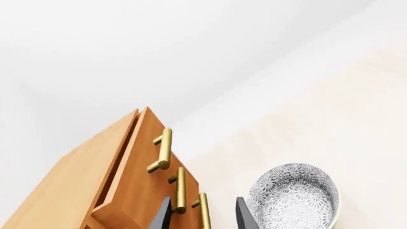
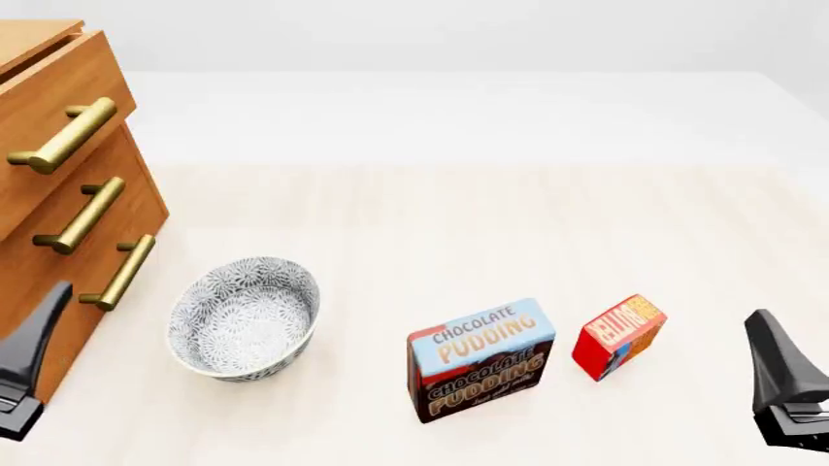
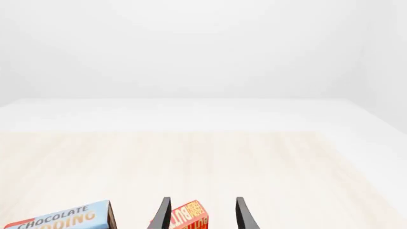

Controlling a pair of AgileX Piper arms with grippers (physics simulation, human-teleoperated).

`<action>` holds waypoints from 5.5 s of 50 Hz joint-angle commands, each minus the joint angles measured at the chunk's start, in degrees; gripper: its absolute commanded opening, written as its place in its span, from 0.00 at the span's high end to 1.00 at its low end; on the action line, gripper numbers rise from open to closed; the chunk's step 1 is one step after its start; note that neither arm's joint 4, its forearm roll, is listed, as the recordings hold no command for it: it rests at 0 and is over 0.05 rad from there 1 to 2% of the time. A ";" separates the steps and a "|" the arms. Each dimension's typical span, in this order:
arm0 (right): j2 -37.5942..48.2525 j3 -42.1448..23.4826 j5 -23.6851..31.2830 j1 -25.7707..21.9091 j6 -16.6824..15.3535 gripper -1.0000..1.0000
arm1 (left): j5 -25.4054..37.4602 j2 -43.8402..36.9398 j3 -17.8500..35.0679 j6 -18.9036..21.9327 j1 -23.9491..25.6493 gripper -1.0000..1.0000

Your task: Put the butter at the back in the top drawer of the cabinet and close it.

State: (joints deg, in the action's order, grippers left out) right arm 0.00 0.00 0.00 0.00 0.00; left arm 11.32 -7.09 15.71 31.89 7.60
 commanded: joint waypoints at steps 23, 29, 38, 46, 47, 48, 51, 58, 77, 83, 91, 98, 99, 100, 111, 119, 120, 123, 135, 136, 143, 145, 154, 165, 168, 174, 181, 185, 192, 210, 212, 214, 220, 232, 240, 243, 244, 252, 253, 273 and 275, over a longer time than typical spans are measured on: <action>0.00 0.00 0.00 0.00 0.00 0.00 | 2.25 -4.42 5.56 15.01 3.70 0.00; 0.00 0.00 0.00 0.00 0.00 0.00 | 2.36 -5.45 6.24 17.77 4.43 0.00; 0.00 0.00 0.00 0.00 0.00 0.00 | 2.00 -6.59 5.98 21.17 4.23 0.00; 0.00 0.00 0.00 0.00 0.00 0.00 | 1.70 -6.73 5.30 24.21 3.93 0.00; 0.00 0.00 0.00 0.00 0.00 0.00 | 1.72 -6.80 5.32 24.37 3.87 0.00; 0.00 0.00 0.00 0.00 0.00 0.00 | 1.68 -6.84 5.20 24.77 3.80 0.00; 0.00 0.00 0.00 0.00 0.00 0.00 | 1.62 -6.80 4.97 25.63 3.50 0.00; 0.00 0.00 0.00 0.00 0.00 0.00 | 0.77 -6.51 4.81 27.41 2.83 0.00; 0.00 0.00 0.00 0.00 0.00 0.00 | -1.58 -9.16 4.67 31.61 -1.47 0.00; 0.00 0.00 0.00 0.00 0.00 0.00 | -2.98 -10.16 4.25 32.73 -1.51 0.00; 0.00 0.00 0.00 0.00 0.00 0.00 | -4.74 -11.12 3.64 33.77 -1.31 0.00; 0.00 0.00 0.00 0.00 0.00 0.00 | -5.86 -12.15 3.65 34.44 -1.66 0.00; 0.00 0.00 0.00 0.00 0.00 0.00 | -5.98 -12.20 3.63 34.56 -1.73 0.00; 0.00 0.00 0.00 0.00 0.00 0.00 | -6.12 -12.25 3.65 34.70 -1.70 0.00; 0.00 0.00 0.00 0.00 0.00 0.00 | -8.00 -13.80 2.98 35.97 -2.46 0.00; 0.00 0.00 0.00 0.00 0.00 0.00 | -9.24 -14.95 3.29 36.40 -1.40 0.00; 0.00 0.00 0.00 0.00 0.00 0.00 | -9.80 -15.21 3.13 36.69 -1.81 0.00; 0.00 0.00 0.00 0.00 0.00 0.00 | -10.29 -16.02 3.37 36.78 -2.28 0.00; 0.00 0.00 0.00 0.00 0.00 0.00 | -11.41 -17.45 3.70 36.96 -3.01 0.00; 0.00 0.00 0.00 0.00 0.00 0.00 | -11.05 -17.34 3.82 36.86 -3.33 0.00; 0.00 0.00 0.00 0.00 0.00 0.00 | -11.46 -17.64 4.42 36.66 -4.03 0.00; 0.00 0.00 0.00 0.00 0.00 0.00 | -11.44 -17.63 4.58 36.53 -4.28 0.00; 0.00 0.00 0.00 0.00 0.00 0.00 | -13.70 -19.70 4.85 36.37 -5.12 0.00; 0.00 0.00 0.00 0.00 0.00 0.00 | -15.42 -21.19 4.28 36.42 -5.31 0.00; 0.00 0.00 0.00 0.00 0.00 0.00 | -15.47 -21.53 4.37 36.46 -5.57 0.00; 0.00 0.00 0.00 0.00 0.00 0.00 | -15.23 -22.14 4.55 36.08 -5.98 0.00; 0.00 0.00 0.00 0.00 0.00 0.00 | -14.79 -22.79 4.72 35.31 -7.45 0.00; 0.00 0.00 0.00 0.00 0.00 0.00 | -14.69 -23.14 5.00 35.25 -7.91 0.00; 0.00 0.00 0.00 0.00 0.00 0.00 | -15.15 -24.06 5.01 35.26 -7.97 0.00; 0.00 0.00 0.00 0.00 0.00 0.00 | -17.12 -27.13 4.89 34.95 -9.01 0.00; 0.00 0.00 0.00 0.00 0.00 0.00 | -17.49 -27.10 4.79 35.37 -9.09 0.00; 0.00 0.00 0.00 0.00 0.00 0.00 | -17.54 -27.42 5.01 35.27 -9.29 0.00; 0.00 0.00 0.00 0.00 0.00 0.00 | -18.00 -28.05 5.28 35.32 -9.27 0.00; 0.00 0.00 0.00 0.00 0.00 0.00 | -19.53 -30.18 5.61 35.28 -9.81 0.00; 0.00 0.00 0.00 0.00 0.00 0.00 | -20.79 -31.58 5.73 36.27 -10.24 0.00; 0.00 0.00 0.00 0.00 0.00 0.00 | -21.11 -32.03 5.69 36.18 -10.18 0.00; 0.00 0.00 0.00 0.00 0.00 0.00 | -21.08 -32.16 5.73 36.09 -10.15 0.00; 0.00 0.00 0.00 0.00 0.00 0.00 | -21.75 -32.69 5.63 36.38 -11.08 0.00; 0.00 0.00 0.00 0.00 0.00 0.00 | -21.86 -32.68 5.69 36.39 -11.28 0.00; 0.00 0.00 0.00 0.00 0.00 0.00 | -24.86 -35.61 5.63 37.59 -11.97 0.00; 0.00 0.00 0.00 0.00 0.00 0.00 | -25.41 -36.16 5.59 37.75 -12.08 0.00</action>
State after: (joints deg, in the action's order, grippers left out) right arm 0.00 0.00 0.00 0.00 0.00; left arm -12.53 -41.57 21.29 69.11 -4.21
